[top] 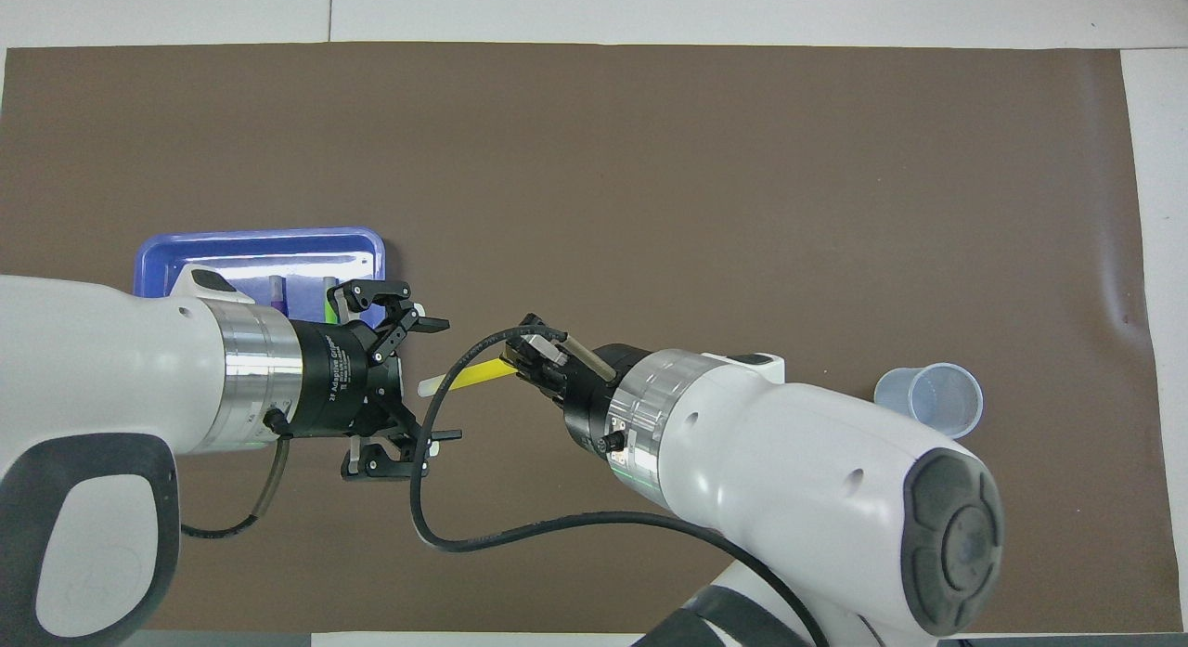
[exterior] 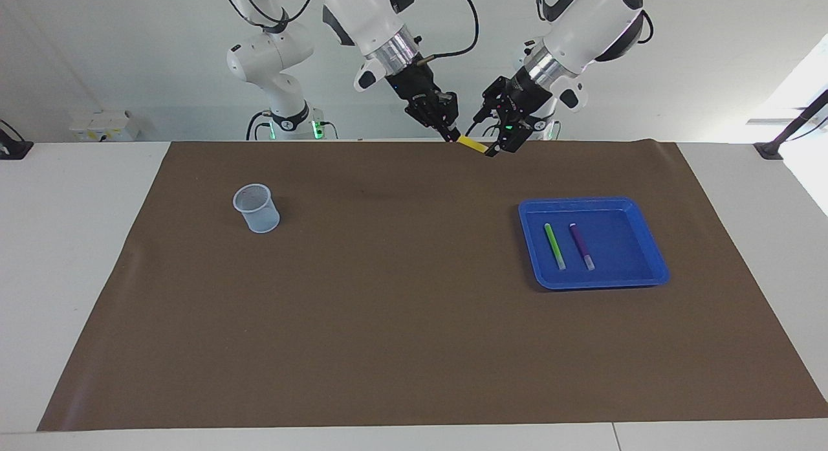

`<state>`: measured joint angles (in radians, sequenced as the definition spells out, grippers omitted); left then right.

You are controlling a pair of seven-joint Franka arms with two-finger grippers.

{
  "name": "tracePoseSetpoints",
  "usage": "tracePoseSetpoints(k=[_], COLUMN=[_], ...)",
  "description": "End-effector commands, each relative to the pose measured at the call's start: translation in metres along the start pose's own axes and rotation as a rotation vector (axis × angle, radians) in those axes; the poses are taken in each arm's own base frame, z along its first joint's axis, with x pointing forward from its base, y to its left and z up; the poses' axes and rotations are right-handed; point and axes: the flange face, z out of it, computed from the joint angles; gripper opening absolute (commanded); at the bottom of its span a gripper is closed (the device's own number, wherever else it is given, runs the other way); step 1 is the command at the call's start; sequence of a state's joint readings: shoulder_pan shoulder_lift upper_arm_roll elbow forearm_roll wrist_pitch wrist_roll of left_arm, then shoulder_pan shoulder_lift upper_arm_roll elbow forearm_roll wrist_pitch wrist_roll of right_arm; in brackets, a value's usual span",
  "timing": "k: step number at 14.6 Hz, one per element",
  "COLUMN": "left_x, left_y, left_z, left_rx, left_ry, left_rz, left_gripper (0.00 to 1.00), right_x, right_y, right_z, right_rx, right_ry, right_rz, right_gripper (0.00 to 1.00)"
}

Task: Right arm passes pens to left for tray arrangement
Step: 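Bring the yellow pen to the left gripper and grasp it there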

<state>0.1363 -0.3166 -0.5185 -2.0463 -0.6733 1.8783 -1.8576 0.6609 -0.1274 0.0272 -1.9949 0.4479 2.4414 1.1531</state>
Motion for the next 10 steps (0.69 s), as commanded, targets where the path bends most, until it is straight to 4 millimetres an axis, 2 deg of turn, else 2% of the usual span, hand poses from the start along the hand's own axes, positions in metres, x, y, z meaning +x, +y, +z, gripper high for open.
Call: tracePoseSetpoints(k=[1,7,10], left_x=[0.0038,0.0064,0.0071], left_y=[-0.0131,-0.0085,-0.0085], left_z=[0.0168,0.0214,0.021], left_rx=[-0.051,-0.066,-0.067], left_ry=[-0.016,-0.086,-0.087], left_rz=[-0.015,0.024,0.024], left_gripper=[1.0,0.99,0.82], right_x=[-0.0004,-0.0006,-0.0002], right_y=[0.0061,0.0067,0.0077], right_z=[-0.0048,-0.005,-0.004], right_rx=[0.016,0.014,0.013], right_ry=[-0.003,-0.003,-0.003], right_rz=[0.027,0.027,0.027], right_gripper=[0.0,0.0,0.0])
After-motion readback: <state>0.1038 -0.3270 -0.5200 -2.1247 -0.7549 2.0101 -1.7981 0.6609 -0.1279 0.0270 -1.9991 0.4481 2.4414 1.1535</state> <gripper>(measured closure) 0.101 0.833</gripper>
